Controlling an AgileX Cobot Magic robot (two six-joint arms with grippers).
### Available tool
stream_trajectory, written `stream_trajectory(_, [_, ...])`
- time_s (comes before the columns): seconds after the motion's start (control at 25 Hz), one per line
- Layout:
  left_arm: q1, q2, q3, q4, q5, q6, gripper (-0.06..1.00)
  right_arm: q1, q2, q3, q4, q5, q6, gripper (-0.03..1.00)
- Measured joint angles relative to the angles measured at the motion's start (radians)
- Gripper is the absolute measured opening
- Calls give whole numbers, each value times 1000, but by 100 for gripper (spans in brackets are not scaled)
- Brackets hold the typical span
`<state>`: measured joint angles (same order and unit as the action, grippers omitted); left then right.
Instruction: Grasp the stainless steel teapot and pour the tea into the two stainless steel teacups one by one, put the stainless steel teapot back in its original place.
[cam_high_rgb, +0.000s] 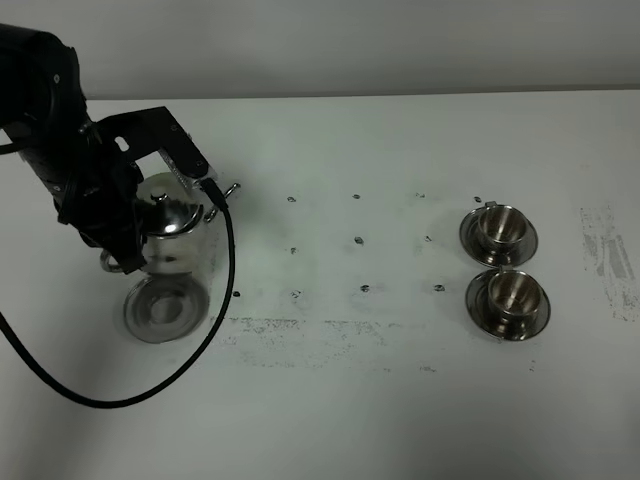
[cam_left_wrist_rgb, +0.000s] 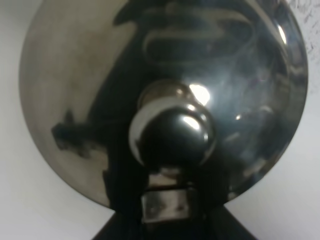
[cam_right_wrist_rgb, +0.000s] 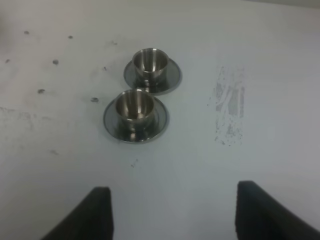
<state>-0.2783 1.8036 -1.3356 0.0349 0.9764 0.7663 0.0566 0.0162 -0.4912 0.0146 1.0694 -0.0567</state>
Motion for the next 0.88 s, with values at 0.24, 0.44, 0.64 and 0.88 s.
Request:
stream_trajectory(0.24, [-25, 0, -76, -14, 2, 243, 19, 0, 0, 0, 0, 0, 0, 51])
stream_trajectory(0.44, [-61, 27, -173, -29, 23, 410, 19, 0, 0, 0, 0, 0, 0, 51])
stream_trajectory(0.64, [-65, 148, -329, -35, 84, 499, 19, 0, 0, 0, 0, 0, 0, 51])
stream_trajectory(0.88, [-83, 299, -542, -41, 167, 587, 19, 0, 0, 0, 0, 0, 0, 51])
